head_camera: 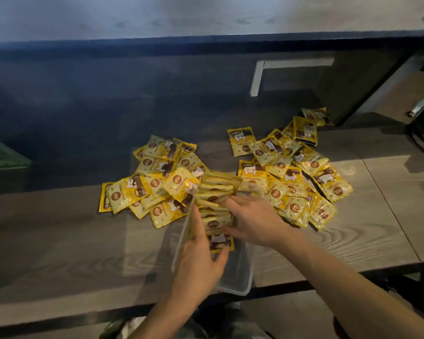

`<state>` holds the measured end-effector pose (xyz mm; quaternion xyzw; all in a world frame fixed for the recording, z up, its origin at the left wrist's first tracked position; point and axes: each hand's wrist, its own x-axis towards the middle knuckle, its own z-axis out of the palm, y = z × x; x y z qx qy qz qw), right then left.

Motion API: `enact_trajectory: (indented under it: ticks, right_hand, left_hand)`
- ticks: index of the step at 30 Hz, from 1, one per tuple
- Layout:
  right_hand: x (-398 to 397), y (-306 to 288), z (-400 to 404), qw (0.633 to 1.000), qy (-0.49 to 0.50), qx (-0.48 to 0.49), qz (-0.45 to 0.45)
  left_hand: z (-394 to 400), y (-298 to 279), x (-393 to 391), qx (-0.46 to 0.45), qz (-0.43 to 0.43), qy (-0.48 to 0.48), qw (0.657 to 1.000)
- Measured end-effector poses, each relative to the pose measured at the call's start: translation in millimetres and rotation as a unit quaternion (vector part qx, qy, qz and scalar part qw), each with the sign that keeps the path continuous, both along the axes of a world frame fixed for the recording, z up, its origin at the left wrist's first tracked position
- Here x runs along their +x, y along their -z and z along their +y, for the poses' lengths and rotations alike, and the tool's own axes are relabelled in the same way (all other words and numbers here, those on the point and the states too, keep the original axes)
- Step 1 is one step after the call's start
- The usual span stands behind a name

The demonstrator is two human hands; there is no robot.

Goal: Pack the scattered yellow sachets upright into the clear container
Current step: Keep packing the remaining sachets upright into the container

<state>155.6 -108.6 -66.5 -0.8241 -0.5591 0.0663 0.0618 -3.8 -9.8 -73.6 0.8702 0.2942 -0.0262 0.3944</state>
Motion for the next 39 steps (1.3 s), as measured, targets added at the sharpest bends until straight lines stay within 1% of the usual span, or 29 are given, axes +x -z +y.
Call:
enact_trajectory:
  ticks: [1,2,3,4,6,7,8,10,13,17,20,23,25,28,31,36,39]
  right_hand:
    - [7,-2,3,1.0,-0.02,-0.008,0.0]
    - [12,-3,5,0.999,-0.034,-0.016,-0.002]
    - [16,-5,7,0.999,-0.042,-0.019,-0.005]
    - [18,-6,8,0.999,-0.045,-0.017,-0.011]
    - [16,-6,8,0.999,-0.035,-0.01,-0.03]
    - [12,-6,9,0.999,-0.022,-0.01,-0.038]
    - [8,-4,9,0.999,-0.005,-0.012,-0.043]
    - [-3,0,9,0.998,0.036,-0.011,-0.046]
    - [-17,0,11,0.994,0.1,-0.027,-0.027]
    - [-34,2,15,0.985,0.165,-0.045,0.021]
    - [-39,4,17,0.978,0.197,-0.039,0.048]
    - [-45,4,15,0.97,0.231,0.011,0.07]
    - [-50,4,14,0.969,0.235,0.029,0.065]
    - [-53,7,15,0.97,0.238,0.02,0.051]
    - [-51,7,17,0.969,0.245,0.02,0.036]
    - [-54,5,15,0.97,0.241,0.022,0.01]
    - [-59,2,17,0.962,0.269,0.034,0.01]
  left_hand:
    - [0,-1,3,-0.008,0.006,-0.008,1.0]
    - [4,-3,6,0.006,0.01,-0.005,1.0]
    - [10,-5,8,0.044,0.013,0.009,0.999]
    - [16,-9,10,0.1,0.013,0.027,0.995]
    - [29,-15,12,0.225,-0.013,0.06,0.973]
    - [35,-18,13,0.269,-0.023,0.071,0.96]
    - [40,-19,13,0.293,-0.026,0.073,0.953]
    - [48,-18,16,0.285,0.001,0.079,0.955]
    - [54,-11,23,0.222,0.059,0.094,0.969]
    - [54,-5,26,0.207,0.069,0.1,0.971]
    - [57,-5,26,0.226,0.05,0.103,0.967]
    - [59,-6,25,0.238,0.025,0.099,0.966]
    - [58,-5,23,0.243,0.012,0.095,0.965]
    - [56,0,21,0.269,0.01,0.1,0.958]
    - [58,0,28,0.314,0.028,0.144,0.938]
    - [65,-1,52,0.317,0.009,0.208,0.925]
    - [66,1,51,0.345,0.0,0.236,0.908]
